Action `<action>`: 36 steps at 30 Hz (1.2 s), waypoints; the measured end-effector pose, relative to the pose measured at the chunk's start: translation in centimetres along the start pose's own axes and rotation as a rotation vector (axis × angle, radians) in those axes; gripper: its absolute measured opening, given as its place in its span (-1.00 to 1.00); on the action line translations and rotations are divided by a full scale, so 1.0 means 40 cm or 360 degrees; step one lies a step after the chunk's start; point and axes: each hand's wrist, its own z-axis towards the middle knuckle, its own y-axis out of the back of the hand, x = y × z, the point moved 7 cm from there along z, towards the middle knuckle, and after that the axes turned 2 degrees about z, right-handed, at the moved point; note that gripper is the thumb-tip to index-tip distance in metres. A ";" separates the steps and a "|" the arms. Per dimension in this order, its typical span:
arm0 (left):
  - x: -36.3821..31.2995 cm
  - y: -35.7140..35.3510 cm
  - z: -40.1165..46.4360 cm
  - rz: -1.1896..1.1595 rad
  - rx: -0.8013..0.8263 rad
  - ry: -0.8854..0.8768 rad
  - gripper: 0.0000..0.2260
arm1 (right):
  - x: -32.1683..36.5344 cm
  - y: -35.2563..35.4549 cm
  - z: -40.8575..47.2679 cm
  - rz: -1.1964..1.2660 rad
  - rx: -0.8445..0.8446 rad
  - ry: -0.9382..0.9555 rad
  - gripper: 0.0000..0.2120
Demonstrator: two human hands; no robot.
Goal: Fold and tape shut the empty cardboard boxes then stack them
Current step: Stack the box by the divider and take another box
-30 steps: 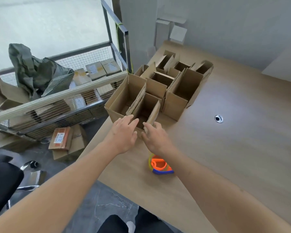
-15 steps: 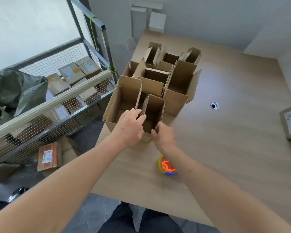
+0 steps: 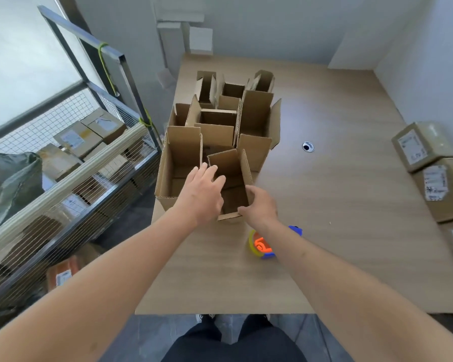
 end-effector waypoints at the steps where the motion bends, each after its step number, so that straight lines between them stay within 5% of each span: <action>1: -0.012 0.004 0.005 0.0002 0.0005 -0.0015 -0.55 | -0.004 0.017 -0.003 0.0005 -0.0021 0.0007 -0.31; 23: -0.440 -0.046 0.211 -0.0143 0.0371 0.0185 -0.58 | -0.340 0.552 0.048 0.0031 -0.0224 0.0123 -0.35; 36: -0.457 -0.179 0.296 -0.0351 0.0438 0.0280 -0.67 | -0.429 0.514 0.204 -0.0120 0.0008 0.0232 -0.25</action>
